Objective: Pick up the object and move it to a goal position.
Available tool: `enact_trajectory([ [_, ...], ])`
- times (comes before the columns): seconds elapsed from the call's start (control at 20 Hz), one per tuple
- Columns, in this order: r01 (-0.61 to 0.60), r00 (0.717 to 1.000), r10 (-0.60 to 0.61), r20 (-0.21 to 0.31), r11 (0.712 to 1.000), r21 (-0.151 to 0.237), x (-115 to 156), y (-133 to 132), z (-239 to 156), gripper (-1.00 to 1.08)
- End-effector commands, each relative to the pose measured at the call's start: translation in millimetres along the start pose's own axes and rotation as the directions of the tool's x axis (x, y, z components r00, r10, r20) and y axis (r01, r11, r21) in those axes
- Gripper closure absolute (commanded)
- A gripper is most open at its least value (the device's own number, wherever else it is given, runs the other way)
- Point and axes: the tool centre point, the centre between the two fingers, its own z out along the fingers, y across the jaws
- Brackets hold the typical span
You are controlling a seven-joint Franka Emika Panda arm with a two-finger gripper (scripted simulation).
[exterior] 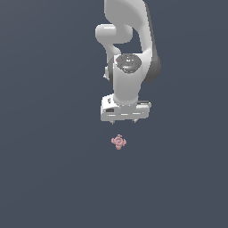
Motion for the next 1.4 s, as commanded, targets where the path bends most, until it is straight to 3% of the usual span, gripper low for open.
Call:
enact_trajectory([
  [0.0, 0.003, 1.000, -0.003, 0.000, 1.000, 0.000, 0, 0, 0, -0.92],
  [0.7, 0.183, 0.983, -0.183, -0.002, 0.983, -0.012, 14, 8, 22, -0.92],
  [1.35, 0.475, 0.880, -0.475, 0.000, 0.880, -0.025, 36, 22, 62, -0.92],
])
